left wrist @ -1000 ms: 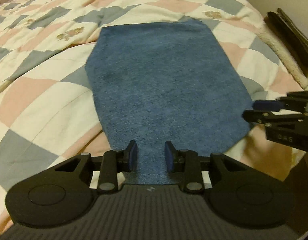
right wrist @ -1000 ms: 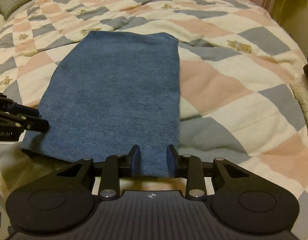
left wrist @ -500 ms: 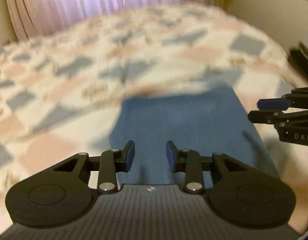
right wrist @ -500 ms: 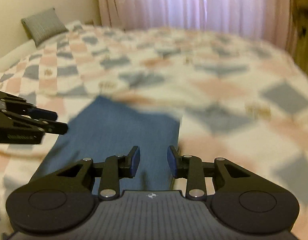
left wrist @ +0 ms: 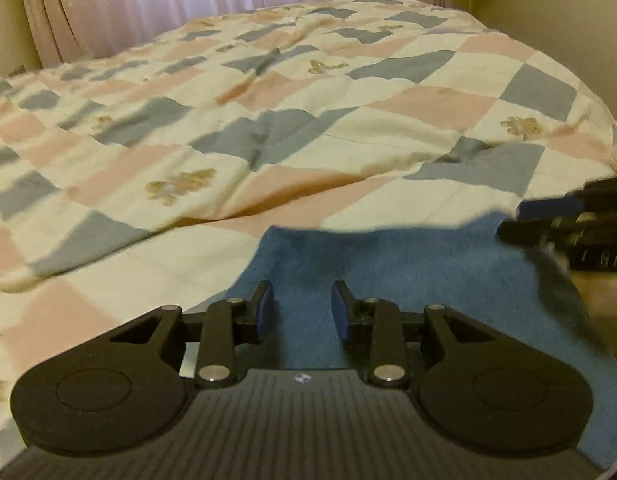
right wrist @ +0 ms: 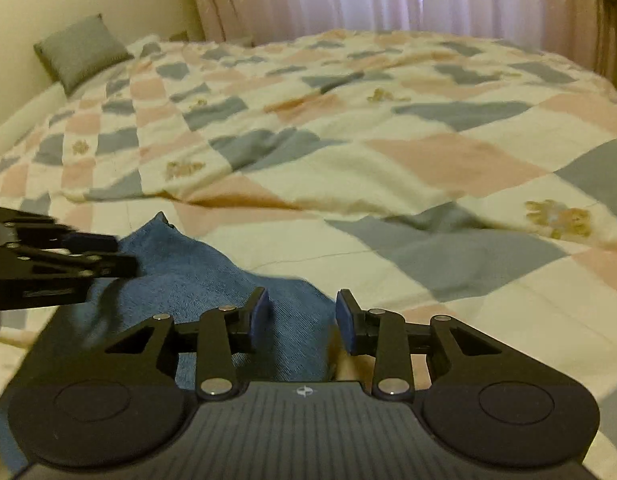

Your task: Fold clothes

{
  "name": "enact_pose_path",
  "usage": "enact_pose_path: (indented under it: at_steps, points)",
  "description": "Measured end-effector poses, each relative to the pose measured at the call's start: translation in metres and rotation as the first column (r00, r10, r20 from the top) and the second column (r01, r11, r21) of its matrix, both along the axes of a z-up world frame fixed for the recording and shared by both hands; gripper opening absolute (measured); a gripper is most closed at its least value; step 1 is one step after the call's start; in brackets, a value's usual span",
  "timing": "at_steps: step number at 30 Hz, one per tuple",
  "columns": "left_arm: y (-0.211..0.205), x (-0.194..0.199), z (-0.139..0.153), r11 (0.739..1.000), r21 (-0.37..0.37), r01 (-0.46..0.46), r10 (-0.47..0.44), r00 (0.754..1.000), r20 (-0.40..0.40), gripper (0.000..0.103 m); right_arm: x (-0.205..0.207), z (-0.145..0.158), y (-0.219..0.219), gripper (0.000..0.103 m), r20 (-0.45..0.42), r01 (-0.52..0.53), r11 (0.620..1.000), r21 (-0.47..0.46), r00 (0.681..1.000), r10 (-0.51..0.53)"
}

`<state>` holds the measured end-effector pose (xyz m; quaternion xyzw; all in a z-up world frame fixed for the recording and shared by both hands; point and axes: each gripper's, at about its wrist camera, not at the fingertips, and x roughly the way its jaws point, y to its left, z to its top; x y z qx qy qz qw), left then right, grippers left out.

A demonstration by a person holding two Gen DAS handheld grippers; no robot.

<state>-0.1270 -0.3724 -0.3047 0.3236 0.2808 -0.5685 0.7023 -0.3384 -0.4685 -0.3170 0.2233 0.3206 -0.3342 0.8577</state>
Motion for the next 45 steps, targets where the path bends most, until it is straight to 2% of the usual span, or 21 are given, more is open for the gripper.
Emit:
enact_pose_path:
  at_steps: [2, 5, 7, 9, 12, 15, 17, 20, 22, 27, 30, 35, 39, 45]
  points:
    - [0.029, -0.005, 0.016, 1.0, 0.003, 0.012, -0.012, 1.0, 0.012, 0.028, -0.019, 0.015, 0.027, 0.032, 0.014, -0.009, 1.0, -0.026, 1.0, 0.01]
    - [0.076, -0.014, 0.026, 1.0, 0.01, 0.027, -0.026, 0.999, -0.034, 0.029, -0.041, 0.021, 0.078, 0.032, 0.037, -0.069, 0.998, -0.009, 0.997, 0.069]
    - [0.095, -0.022, 0.016, 0.999, 0.049, 0.017, -0.014, 0.998, -0.067, 0.029, -0.047, 0.015, 0.107, 0.032, 0.024, -0.112, 0.994, 0.019, 0.993, 0.112]
    - [0.103, -0.03, -0.003, 0.994, 0.105, 0.006, 0.002, 0.997, -0.078, 0.03, -0.043, -0.003, 0.122, 0.031, -0.036, -0.136, 0.989, 0.051, 0.99, 0.138]
    - [0.104, -0.044, -0.018, 0.991, 0.13, -0.025, 0.03, 0.999, -0.039, 0.03, -0.038, -0.018, 0.121, 0.031, -0.068, -0.12, 0.989, 0.085, 0.99, 0.126]
    - [0.101, -0.047, -0.005, 0.985, 0.148, -0.085, 0.094, 0.994, -0.059, 0.03, -0.041, -0.002, 0.113, 0.034, -0.051, -0.092, 0.986, 0.138, 0.994, 0.099]
    - [0.107, -0.046, 0.006, 0.975, 0.172, -0.142, 0.16, 0.983, -0.094, 0.03, -0.041, 0.008, 0.112, 0.042, -0.091, -0.052, 0.984, 0.172, 0.993, 0.068]
    - [0.123, -0.051, 0.023, 0.965, 0.179, -0.194, 0.218, 0.967, -0.128, 0.032, -0.04, 0.022, 0.113, 0.045, -0.163, 0.011, 0.98, 0.2, 0.986, 0.022]
    - [0.136, -0.058, 0.033, 0.96, 0.179, -0.217, 0.241, 0.962, -0.128, 0.033, -0.042, 0.03, 0.115, 0.05, -0.177, 0.05, 0.975, 0.216, 0.984, -0.011]
    - [0.158, -0.07, 0.046, 0.953, 0.192, -0.234, 0.262, 0.955, -0.137, 0.036, -0.043, 0.043, 0.12, 0.056, -0.181, 0.081, 0.971, 0.225, 0.983, -0.04]
    - [0.162, -0.073, 0.041, 0.941, 0.226, -0.251, 0.284, 0.951, -0.123, 0.037, -0.044, 0.045, 0.124, 0.057, -0.17, 0.078, 0.969, 0.235, 0.985, -0.038]
    - [0.164, -0.076, 0.035, 0.92, 0.267, -0.286, 0.32, 0.943, -0.095, 0.039, -0.055, 0.048, 0.14, 0.064, -0.154, 0.072, 0.964, 0.255, 0.988, -0.033]
    - [0.167, -0.082, 0.029, 0.902, 0.31, -0.299, 0.336, 0.939, -0.073, 0.04, -0.073, 0.043, 0.163, 0.066, -0.15, 0.077, 0.951, 0.3, 0.988, -0.032]
    - [0.179, -0.097, 0.022, 0.897, 0.35, -0.272, 0.316, 0.946, -0.073, 0.042, -0.091, 0.04, 0.195, 0.066, -0.149, 0.103, 0.935, 0.341, 0.987, -0.054]
